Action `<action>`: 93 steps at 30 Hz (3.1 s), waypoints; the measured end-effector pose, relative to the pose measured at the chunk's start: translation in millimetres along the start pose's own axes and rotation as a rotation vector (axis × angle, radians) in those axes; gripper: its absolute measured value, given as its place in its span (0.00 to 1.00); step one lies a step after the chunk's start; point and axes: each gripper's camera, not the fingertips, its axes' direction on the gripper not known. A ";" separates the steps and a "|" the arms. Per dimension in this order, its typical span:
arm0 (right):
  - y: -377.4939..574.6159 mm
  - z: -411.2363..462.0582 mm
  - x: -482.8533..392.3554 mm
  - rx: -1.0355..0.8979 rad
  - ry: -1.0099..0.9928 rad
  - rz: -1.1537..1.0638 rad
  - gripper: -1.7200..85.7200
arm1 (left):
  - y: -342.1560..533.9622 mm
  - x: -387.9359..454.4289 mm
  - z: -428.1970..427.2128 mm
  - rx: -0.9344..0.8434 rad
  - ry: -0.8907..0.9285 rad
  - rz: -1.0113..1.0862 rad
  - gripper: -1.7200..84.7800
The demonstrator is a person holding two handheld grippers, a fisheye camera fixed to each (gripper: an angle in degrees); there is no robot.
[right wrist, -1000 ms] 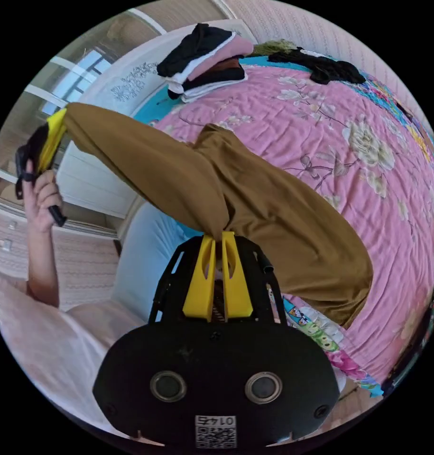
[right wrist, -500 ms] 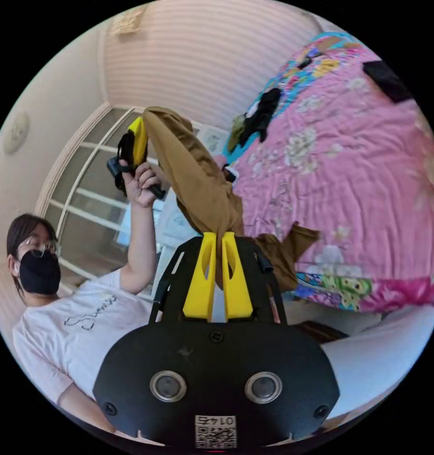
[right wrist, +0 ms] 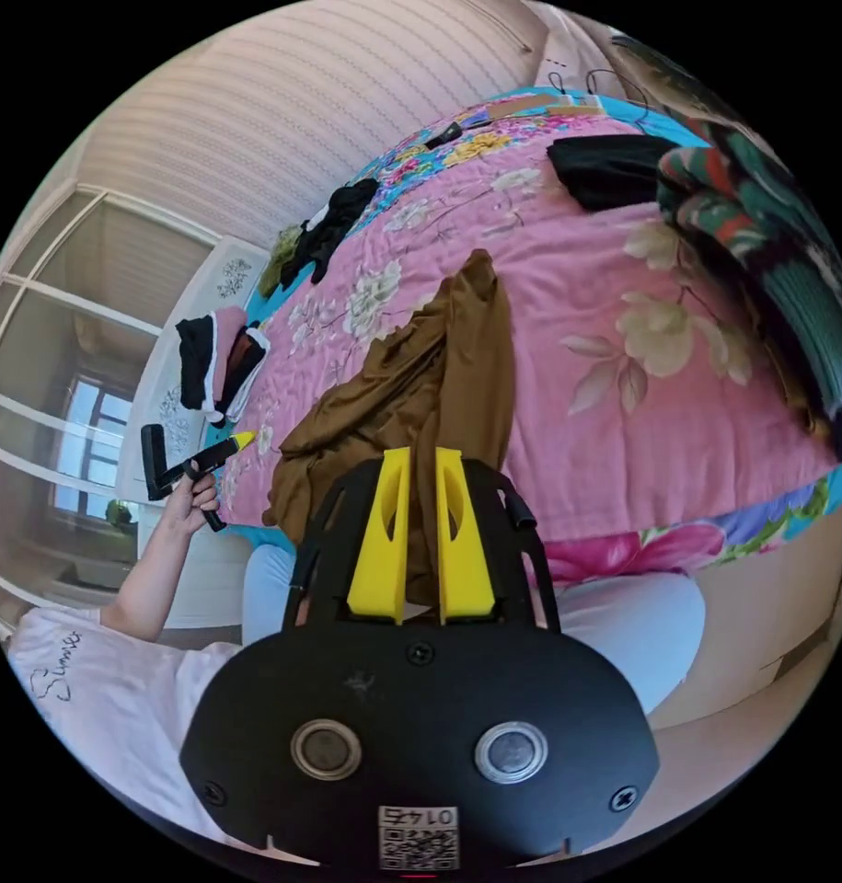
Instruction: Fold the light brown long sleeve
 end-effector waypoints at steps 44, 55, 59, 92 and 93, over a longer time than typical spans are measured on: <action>168.6 -415.8 -114.3 0.652 -0.284 -0.821 0.02 | 186.0 209.6 -326.4 0.798 0.034 0.581 0.01; 189.6 -458.4 -128.7 0.716 -0.417 -0.829 0.02 | 245.8 250.7 -401.7 0.911 -0.084 0.606 0.01; 202.3 -456.2 -132.6 0.745 -0.476 -0.845 0.02 | 275.6 259.6 -417.3 0.976 -0.156 0.626 0.01; -219.6 -30.2 -102.6 0.046 -0.020 -0.233 0.03 | -81.9 -98.0 -176.2 0.185 -0.335 0.019 0.04; -211.1 -20.4 -98.9 0.028 -0.013 -0.247 0.03 | -73.8 -104.0 -171.6 0.176 -0.323 0.019 0.04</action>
